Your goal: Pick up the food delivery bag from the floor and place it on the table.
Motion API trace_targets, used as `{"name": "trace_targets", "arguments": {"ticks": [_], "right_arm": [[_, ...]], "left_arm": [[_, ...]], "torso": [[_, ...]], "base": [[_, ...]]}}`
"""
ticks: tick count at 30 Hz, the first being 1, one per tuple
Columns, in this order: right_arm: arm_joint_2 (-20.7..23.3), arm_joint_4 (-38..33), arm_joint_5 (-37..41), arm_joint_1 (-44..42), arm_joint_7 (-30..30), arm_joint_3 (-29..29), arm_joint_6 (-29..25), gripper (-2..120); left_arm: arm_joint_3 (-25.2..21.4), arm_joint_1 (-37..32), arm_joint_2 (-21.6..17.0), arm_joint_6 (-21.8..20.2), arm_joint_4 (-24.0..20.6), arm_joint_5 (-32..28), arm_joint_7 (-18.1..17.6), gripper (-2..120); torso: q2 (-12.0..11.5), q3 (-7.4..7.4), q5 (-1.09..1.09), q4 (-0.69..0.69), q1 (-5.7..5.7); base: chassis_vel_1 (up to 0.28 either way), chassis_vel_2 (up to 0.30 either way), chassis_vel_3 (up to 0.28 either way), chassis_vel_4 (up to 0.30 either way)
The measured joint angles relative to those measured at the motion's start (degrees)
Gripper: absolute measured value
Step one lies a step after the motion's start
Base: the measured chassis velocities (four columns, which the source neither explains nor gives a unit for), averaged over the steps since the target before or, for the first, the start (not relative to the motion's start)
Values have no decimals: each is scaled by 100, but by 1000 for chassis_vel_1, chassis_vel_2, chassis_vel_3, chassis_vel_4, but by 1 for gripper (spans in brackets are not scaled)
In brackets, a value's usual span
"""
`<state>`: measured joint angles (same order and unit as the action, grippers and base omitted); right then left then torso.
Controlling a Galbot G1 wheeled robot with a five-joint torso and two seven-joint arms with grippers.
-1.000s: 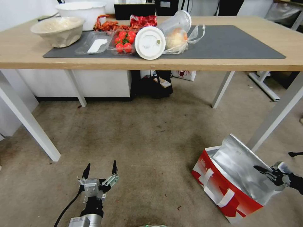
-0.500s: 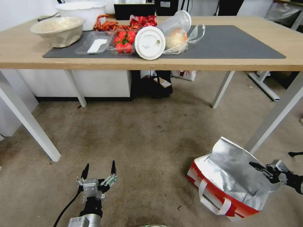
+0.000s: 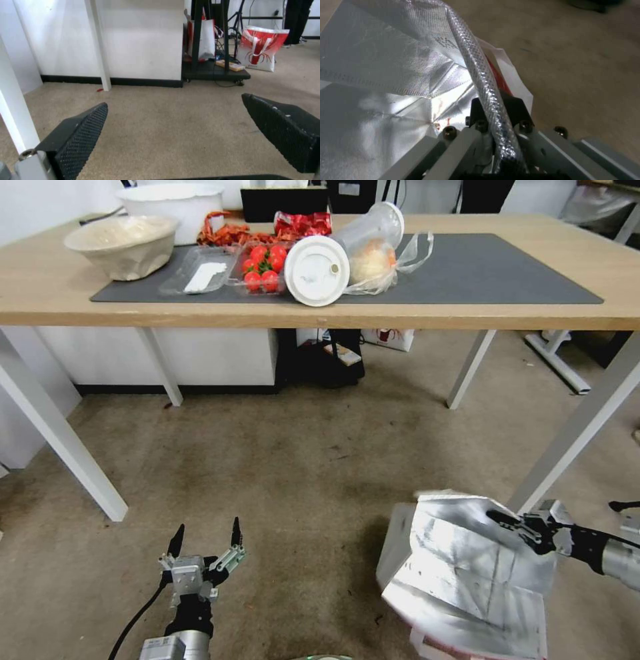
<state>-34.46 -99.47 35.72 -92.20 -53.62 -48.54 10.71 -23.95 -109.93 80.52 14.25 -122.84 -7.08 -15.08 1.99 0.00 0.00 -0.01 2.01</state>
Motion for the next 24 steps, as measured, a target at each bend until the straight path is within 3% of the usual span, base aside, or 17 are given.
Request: {"name": "trace_targets", "arguments": {"ticks": [2, 5, 14, 24], "right_arm": [[85, -34, 33, 52, -95, 17, 29, 0], [651, -97, 75, 490, -887, 51, 82, 0], [1220, 3, 121, 789, -2180, -259, 78, 0], [1260, 6, 344, 821, -2459, -343, 129, 0]], "left_arm": [[-7, -6, 7, -1, -1, 0, -2, 100], [-25, -13, 28, -3, -9, 2, -15, 100], [-5, 15, -3, -74, -10, -14, -35, 100], [-10, 17, -50, -255, -197, -213, 50, 100]], "torso": [[0, 0, 0, 1, 0], [0, 0, 0, 3, 0], [0, 0, 0, 1, 0], [0, 0, 0, 1, 0]], "base": [[0, 0, 0, 0], [0, 0, 0, 0], [0, 0, 0, 0], [0, 0, 0, 0]]}}
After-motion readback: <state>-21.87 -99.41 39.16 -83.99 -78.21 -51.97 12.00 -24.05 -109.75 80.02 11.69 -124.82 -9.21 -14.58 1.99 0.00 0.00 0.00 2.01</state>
